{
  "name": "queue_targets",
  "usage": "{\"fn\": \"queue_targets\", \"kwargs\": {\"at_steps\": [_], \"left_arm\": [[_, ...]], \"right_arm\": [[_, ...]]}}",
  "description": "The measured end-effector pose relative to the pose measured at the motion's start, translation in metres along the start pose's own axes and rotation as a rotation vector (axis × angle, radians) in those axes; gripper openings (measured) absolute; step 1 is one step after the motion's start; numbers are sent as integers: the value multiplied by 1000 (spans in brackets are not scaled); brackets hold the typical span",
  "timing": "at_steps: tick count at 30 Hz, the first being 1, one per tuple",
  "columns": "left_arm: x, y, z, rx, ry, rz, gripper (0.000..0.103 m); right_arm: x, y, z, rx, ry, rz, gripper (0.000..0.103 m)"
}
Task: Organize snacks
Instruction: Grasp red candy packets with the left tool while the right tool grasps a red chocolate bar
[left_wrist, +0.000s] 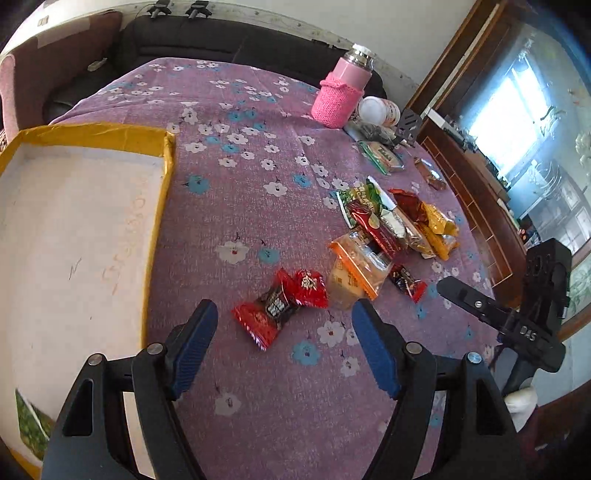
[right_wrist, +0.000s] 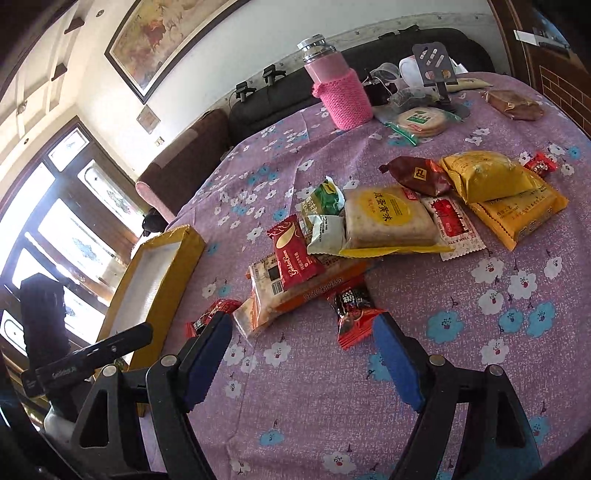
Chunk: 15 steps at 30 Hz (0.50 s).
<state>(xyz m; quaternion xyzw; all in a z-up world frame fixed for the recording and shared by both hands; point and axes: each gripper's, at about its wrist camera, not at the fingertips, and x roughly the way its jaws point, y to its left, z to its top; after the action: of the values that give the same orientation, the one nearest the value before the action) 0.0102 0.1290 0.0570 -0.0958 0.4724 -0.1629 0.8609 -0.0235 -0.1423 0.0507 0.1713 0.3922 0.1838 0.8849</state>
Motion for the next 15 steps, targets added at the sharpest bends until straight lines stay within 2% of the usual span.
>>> {"fn": "queue_targets", "kwargs": {"at_steps": [3,6,7,8,11,15], "left_arm": [[22,-10,2,108,44,53,75],[31,-19,-6,187,52,135,64],[32,-22,-8,204,56,132,47],[33,-23,-9,208,71,112,37],[36,-27,-13,229,80,114,36],[39,-26,-9,216,76,112,36]], "right_arm": [[-1,-2,0,4,4,13,80],[0,3,6,-20,12,24,81],[0,5,9,-27,13,32,81],[2,9,14,-34,16,42,80],[11,22,27,-67,26,60,79],[36,41,41,-130,66,45,72]]}}
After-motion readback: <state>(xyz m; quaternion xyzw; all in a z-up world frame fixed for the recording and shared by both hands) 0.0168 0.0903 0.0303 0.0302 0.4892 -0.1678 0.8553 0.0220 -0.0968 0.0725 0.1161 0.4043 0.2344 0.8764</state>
